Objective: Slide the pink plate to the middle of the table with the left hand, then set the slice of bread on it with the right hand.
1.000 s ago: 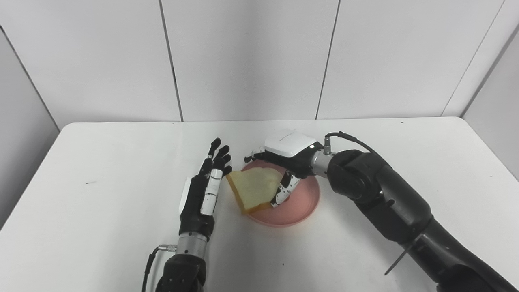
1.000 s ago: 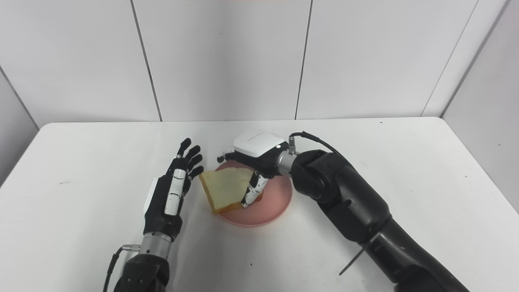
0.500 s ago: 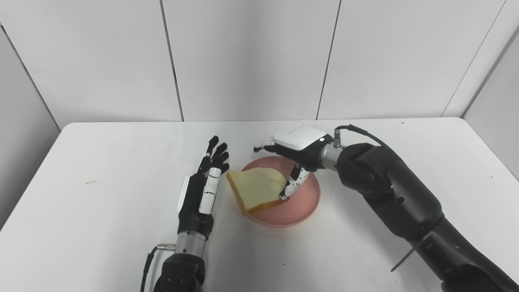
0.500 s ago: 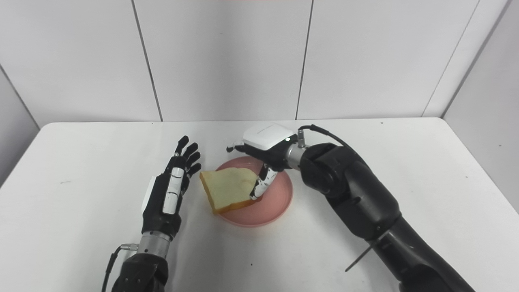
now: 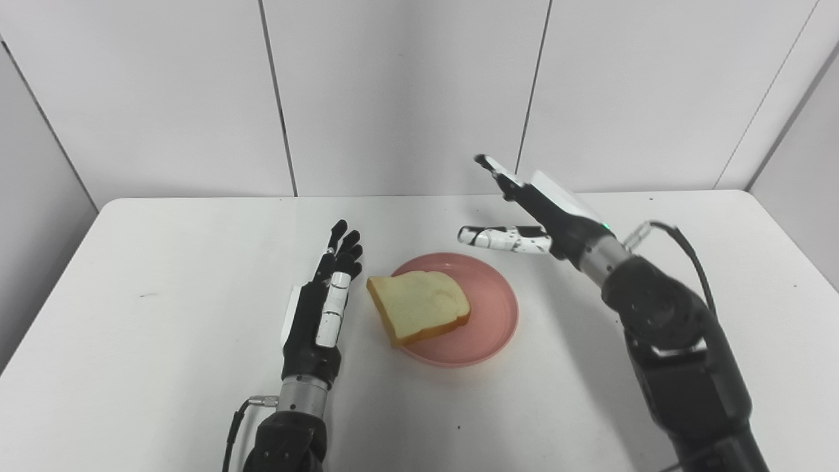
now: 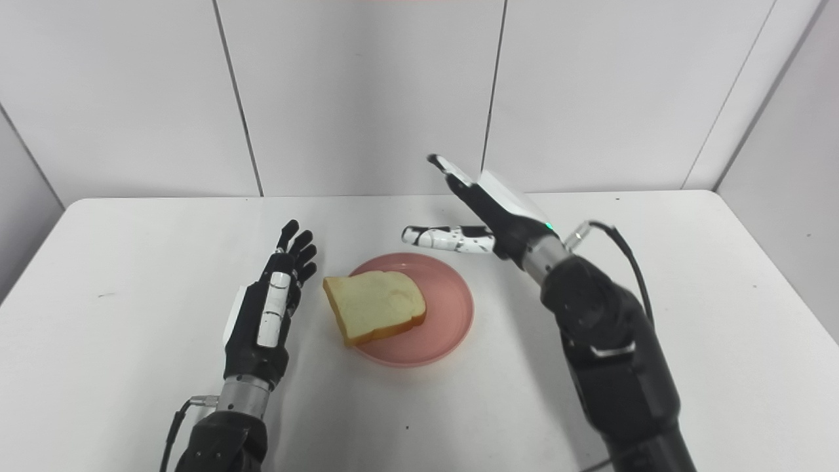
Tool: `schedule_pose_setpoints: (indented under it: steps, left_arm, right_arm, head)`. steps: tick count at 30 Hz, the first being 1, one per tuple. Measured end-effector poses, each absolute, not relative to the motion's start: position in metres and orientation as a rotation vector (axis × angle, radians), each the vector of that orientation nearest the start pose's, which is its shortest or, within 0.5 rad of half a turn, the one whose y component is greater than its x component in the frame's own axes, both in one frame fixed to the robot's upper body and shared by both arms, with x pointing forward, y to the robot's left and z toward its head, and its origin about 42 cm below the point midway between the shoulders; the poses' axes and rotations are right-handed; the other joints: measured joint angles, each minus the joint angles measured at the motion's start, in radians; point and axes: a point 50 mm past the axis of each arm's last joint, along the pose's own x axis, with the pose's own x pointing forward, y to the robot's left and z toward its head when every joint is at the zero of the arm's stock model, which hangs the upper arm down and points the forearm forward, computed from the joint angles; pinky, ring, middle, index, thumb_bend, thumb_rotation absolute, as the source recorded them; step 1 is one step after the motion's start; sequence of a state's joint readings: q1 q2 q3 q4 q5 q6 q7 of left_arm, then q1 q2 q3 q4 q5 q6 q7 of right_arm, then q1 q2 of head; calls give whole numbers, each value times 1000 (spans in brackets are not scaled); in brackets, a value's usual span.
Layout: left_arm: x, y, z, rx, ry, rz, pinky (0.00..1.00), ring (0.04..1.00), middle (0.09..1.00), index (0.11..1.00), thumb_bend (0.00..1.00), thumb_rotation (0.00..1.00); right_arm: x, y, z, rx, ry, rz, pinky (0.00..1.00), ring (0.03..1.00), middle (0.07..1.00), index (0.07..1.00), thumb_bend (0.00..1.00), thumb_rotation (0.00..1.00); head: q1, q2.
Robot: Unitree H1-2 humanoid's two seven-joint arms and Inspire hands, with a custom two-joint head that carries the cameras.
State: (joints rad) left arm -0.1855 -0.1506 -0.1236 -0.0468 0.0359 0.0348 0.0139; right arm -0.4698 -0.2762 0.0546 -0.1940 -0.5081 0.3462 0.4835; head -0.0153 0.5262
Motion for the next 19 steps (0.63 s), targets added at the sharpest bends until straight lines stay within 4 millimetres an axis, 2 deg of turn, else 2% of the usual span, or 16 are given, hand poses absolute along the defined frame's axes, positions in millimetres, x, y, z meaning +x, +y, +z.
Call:
schedule_pose_setpoints:
  steps: [3,5,9,11,15,19]
  left_arm:
    - [331,114,167,-97,-214,-163,946,941,952,958,773,937]
    - [332,116,163,-86,-215,-166,945,941,956,961,757,938]
    - [333,121,155,-75,-212,-170,946,939,958,960,766,935]
    - [334,122,151,-78,-208,-170,945,937,958,960,766,927]
    - [334,122,150,-89,-221,-175,962,949,971,974,749,945]
    - [334,126,147,-75,-214,-186,969,955,977,979,736,954]
  right_arm:
    - [375,-231,258,-616,-168,233,941,1000,1000,1000,779,1000]
    - [367,-229,244,-515,-153,213,949,1000,1000,1000,738,1000]
    - [349,-221,217,-330,-126,141,978,1000,1000,1000,789,1000]
    - [342,-217,207,-221,-117,96,996,1000,1000,1000,785,1000]
    - [329,-210,192,-33,-128,47,1000,1000,1000,1000,678,1000]
    - [318,-210,183,37,-144,10,1000,1000,1000,1000,642,1000]
  head:
    - [-6,-20]
    - [-8,-26]
    - [-3,-37]
    - [-5,-41]
    - [-6,-49]
    - [-8,-49]
